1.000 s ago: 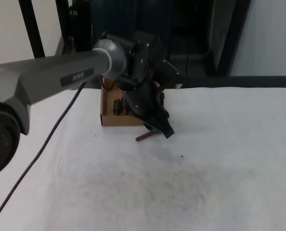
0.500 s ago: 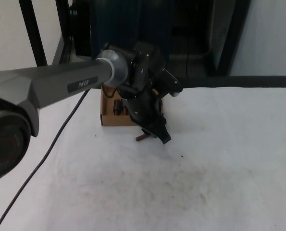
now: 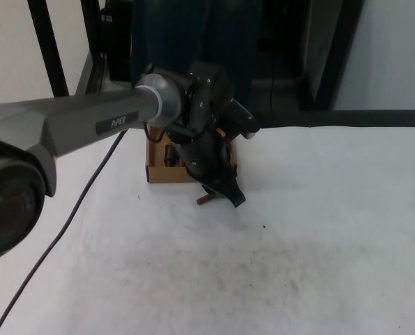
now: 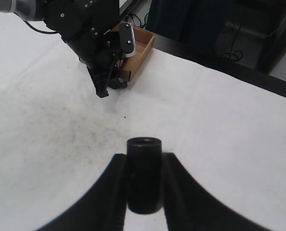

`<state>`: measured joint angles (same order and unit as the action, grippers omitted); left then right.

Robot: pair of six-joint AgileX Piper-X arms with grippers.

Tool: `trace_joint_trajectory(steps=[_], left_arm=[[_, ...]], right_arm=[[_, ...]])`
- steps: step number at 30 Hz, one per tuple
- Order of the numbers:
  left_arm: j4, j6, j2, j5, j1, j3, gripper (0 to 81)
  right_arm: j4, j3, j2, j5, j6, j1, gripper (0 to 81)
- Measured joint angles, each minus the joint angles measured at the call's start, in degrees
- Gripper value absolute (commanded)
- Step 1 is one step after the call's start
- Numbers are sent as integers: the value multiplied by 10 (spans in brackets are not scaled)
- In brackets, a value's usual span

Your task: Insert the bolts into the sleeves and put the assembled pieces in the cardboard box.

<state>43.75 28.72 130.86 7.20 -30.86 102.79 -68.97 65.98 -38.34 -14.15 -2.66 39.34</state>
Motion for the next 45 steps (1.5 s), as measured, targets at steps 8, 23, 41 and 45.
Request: trace_joint_trajectory(steps=[8, 23, 41, 45], left_arm=[[0, 0, 0, 1, 0, 2, 312], [0, -19, 0, 12, 0, 2, 8], [129, -144, -173, 130, -8, -1, 8], [171, -134, -258, 213, -8, -1, 8]], right_arm=[[0, 0, 0, 0, 0, 0, 3], [0, 0, 0, 0, 0, 0, 3], [0, 0, 0, 0, 0, 0, 3], [14, 0, 0, 0, 0, 0, 3]])
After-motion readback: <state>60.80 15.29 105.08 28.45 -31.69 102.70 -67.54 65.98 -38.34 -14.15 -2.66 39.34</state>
